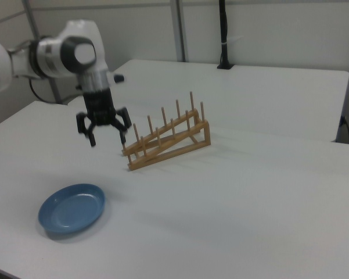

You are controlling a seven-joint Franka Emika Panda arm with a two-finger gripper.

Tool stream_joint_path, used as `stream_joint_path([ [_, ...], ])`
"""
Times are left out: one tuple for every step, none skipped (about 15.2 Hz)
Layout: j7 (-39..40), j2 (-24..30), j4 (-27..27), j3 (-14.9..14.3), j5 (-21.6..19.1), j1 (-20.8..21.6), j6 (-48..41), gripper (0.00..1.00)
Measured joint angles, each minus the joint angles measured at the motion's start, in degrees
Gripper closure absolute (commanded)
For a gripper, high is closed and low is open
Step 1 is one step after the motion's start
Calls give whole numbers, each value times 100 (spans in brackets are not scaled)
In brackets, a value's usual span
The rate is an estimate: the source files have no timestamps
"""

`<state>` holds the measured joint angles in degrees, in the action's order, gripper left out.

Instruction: Pick plate from plate rack

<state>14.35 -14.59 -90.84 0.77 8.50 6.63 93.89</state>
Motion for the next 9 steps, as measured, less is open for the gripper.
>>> stream_joint_path([
  [-361,209,2,-11,1,-19,0,0],
  [-701,424,1,-22,2,-54,-1,0],
  [-963,621,0,-32,2,-99,-1,0],
  [-1158,808,-2,-35,2,-162,-1,0],
  [-1278,981,-3,-39,-5,-239,5,0],
  [-1345,1128,-5,-42,-48,-327,5,0],
  [-1372,1251,-9,-51,-135,-428,6,0],
  [-1372,1339,-13,-59,-211,-525,6,0],
  [-1372,1395,-22,-67,-268,-606,6,0],
])
